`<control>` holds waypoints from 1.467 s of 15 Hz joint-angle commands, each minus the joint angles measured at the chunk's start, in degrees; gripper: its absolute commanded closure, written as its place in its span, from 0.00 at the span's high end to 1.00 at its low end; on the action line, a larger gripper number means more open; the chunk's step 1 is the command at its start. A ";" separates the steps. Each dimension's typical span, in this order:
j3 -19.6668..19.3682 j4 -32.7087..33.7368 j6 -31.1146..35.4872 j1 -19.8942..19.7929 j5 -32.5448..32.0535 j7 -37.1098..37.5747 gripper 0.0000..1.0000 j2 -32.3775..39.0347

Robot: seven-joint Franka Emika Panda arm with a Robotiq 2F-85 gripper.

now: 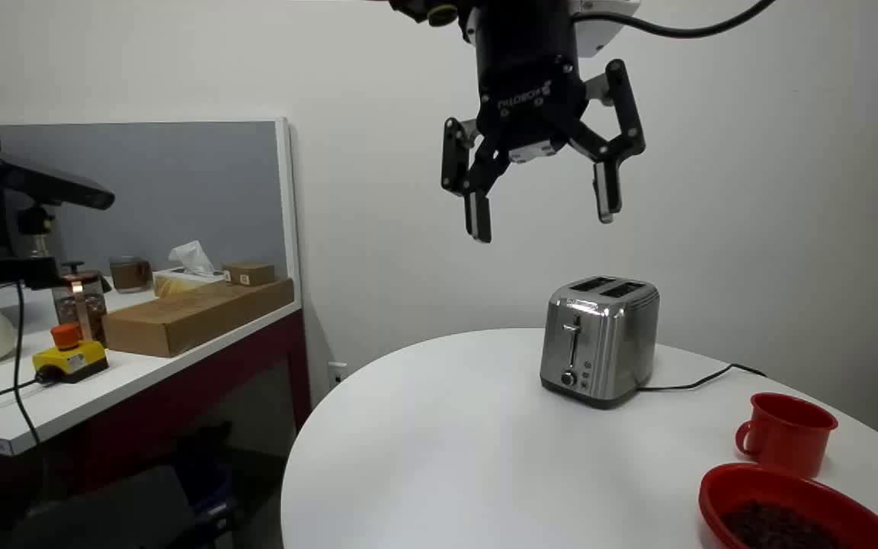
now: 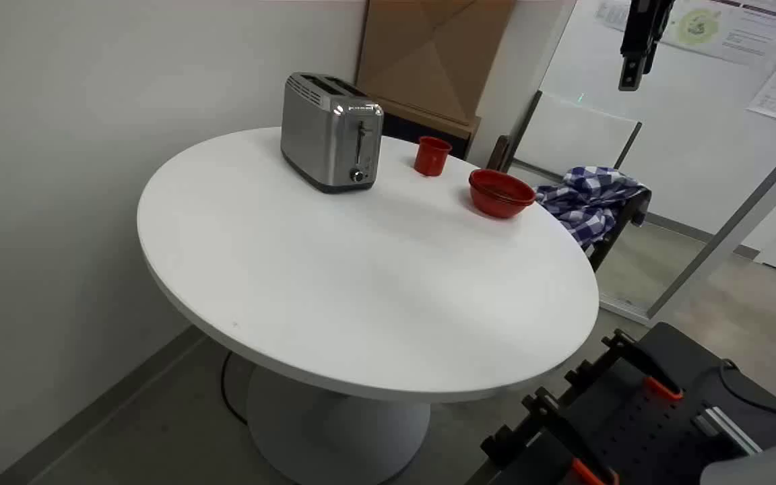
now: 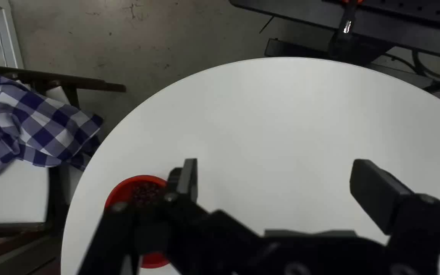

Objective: Push the lever of the toaster down

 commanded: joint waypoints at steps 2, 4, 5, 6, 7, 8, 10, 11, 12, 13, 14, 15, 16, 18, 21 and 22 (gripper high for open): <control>-0.75 0.13 -0.16 0.85 -0.20 0.19 1.00 -0.01; -0.55 0.49 0.89 0.96 -0.67 0.67 1.00 0.70; -0.37 0.95 2.04 1.12 -1.06 0.94 1.00 1.50; -0.11 1.68 3.30 1.29 -1.52 1.27 1.00 2.62; 0.01 2.29 5.15 1.46 -1.87 1.48 1.00 3.58; 0.13 3.28 7.78 1.65 -2.29 1.57 1.00 5.01; 0.55 5.12 14.28 1.71 -4.13 2.68 1.00 8.01; 0.78 6.38 17.13 1.69 -4.86 3.77 1.00 9.89; 1.16 7.71 20.21 1.56 -5.79 5.96 1.00 11.79; 1.49 8.90 22.65 1.43 -6.62 8.39 1.00 13.48; 1.76 10.55 24.73 1.41 -6.79 11.56 1.00 15.67; 1.99 12.03 25.82 1.54 -6.65 14.28 1.00 17.39; 2.18 13.58 26.49 1.77 -5.89 17.06 1.00 19.34; 2.53 16.38 26.76 2.51 -5.35 21.42 1.00 22.77; 2.63 20.14 26.29 4.15 -4.82 25.15 1.00 27.52; 2.61 21.21 26.20 4.76 -4.87 26.16 1.00 28.86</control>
